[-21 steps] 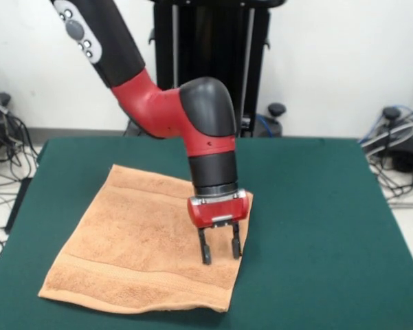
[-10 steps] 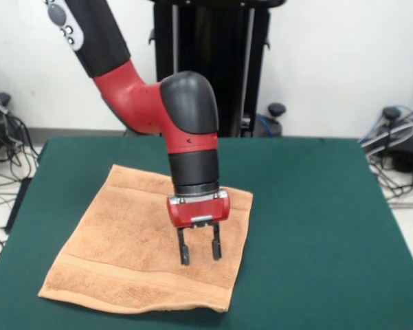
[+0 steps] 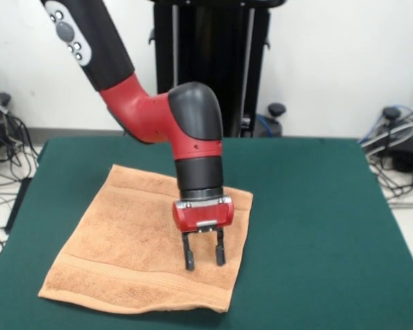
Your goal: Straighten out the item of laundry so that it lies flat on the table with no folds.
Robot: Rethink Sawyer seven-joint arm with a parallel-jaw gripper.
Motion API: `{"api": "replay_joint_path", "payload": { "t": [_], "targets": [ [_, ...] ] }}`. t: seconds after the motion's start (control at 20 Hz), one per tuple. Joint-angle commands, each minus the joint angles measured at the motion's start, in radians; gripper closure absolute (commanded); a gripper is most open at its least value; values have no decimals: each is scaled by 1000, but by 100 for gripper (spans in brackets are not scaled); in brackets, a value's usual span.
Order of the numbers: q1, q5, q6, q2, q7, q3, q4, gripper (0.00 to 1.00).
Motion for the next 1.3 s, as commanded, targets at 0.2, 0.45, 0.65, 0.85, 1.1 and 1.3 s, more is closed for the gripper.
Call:
{"api": "replay_joint_path", "payload": {
  "t": [0.2,0.45,0.65,0.85,1.1,1.3],
  "targets": [
    [8,-49,-159,67,335,-1,-120,0],
    [-20,-67,-185,50,344,14,-100,0],
    [-27,-78,-209,61,355,21,-106,0],
    [-15,-65,-206,61,347,25,-112,0],
    [40,50,-108,54,306,-6,-116,0],
    [109,154,-81,56,271,-38,-144,0]
  ]
}}
